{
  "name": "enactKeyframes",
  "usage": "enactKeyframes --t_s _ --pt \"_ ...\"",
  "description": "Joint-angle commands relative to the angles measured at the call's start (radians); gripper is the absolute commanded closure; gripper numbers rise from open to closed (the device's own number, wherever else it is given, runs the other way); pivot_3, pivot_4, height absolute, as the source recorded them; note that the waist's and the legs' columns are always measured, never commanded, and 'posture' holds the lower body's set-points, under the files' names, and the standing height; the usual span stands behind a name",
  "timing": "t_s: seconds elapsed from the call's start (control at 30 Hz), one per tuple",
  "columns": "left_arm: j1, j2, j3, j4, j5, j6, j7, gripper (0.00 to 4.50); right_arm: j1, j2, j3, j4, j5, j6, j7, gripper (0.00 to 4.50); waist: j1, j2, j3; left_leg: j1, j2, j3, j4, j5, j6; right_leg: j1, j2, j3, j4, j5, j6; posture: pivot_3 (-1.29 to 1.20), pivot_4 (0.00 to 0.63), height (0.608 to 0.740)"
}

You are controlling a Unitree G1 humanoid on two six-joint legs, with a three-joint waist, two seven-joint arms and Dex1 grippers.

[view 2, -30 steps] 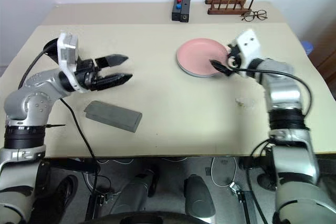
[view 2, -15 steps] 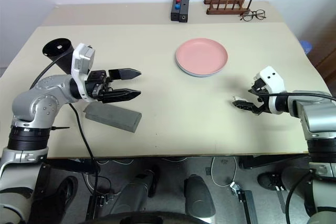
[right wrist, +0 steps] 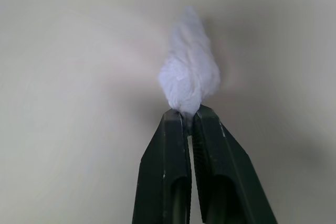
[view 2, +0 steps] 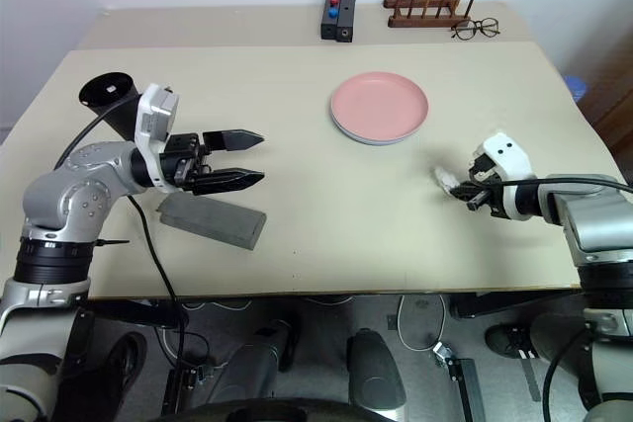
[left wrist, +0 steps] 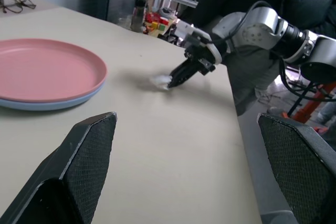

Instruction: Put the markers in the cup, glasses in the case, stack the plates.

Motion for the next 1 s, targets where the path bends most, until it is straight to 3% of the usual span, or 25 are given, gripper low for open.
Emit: enactKeyframes --t_s 0.03,0.23,0.47,0.57,0.8,1.0 --pt "0.004 0.006 0.017 -0.018 0.006 -0.028 0.003 0.0 -0.044 0.025 -0.039 -0.005 0.028 -0.021 -0.015 4.47 0.0 0.0 0.0 0.0 0.0 0.0 0.0 0.0 0.0 0.0 0.0 0.0 0.0 0.0 0.0 0.0 0.15 0.738" --pt "-0.047 -0.051 0.048 0.077 0.091 -0.184 0.099 0.0 -0.232 0.167 -0.138 0.059 0.085 -0.15 -0.117 4.47 -0.003 0.0 0.0 0.0 0.0 0.0 0.0 0.0 0.0 0.0 0.0 0.0 0.0 0.0 0.0 0.0 0.15 0.738" --pt "-0.051 -0.052 0.053 0.165 0.166 -0.272 0.156 0.0 -0.433 0.45 -0.024 0.369 -0.081 -0.477 -0.354 4.47 -0.005 -0.001 -0.001 0.0 0.0 0.0 -0.001 0.0 0.0 0.0 0.001 0.0 0.0 0.0 0.0 0.0 0.15 0.738" --pt "-0.037 -0.054 0.072 0.139 0.147 -0.256 0.176 0.0 -0.499 0.495 -0.016 0.506 -0.109 -0.544 -0.377 3.62 -0.005 0.0 0.0 0.0 0.0 0.0 -0.001 0.003 -0.004 -0.001 0.001 0.0 0.0 0.0 0.0 0.0 0.15 0.738" --pt "0.029 -0.042 0.117 0.059 0.128 -0.247 0.217 0.0 -0.571 0.48 -0.009 0.635 -0.12 -0.613 -0.326 0.07 -0.005 0.0 0.0 0.0 -0.001 -0.001 -0.001 0.003 -0.003 0.0 0.002 -0.001 0.001 0.0 0.001 0.0 0.15 0.738" --pt "0.106 0.006 0.19 -0.011 0.047 -0.206 0.183 0.0 -0.512 0.496 -0.063 0.433 0.016 -0.6 -0.171 0.07 -0.016 0.0 0.0 0.0 -0.001 -0.001 -0.002 0.002 -0.001 -0.001 0.001 0.0 0.001 0.0 0.001 0.0 0.15 0.738"
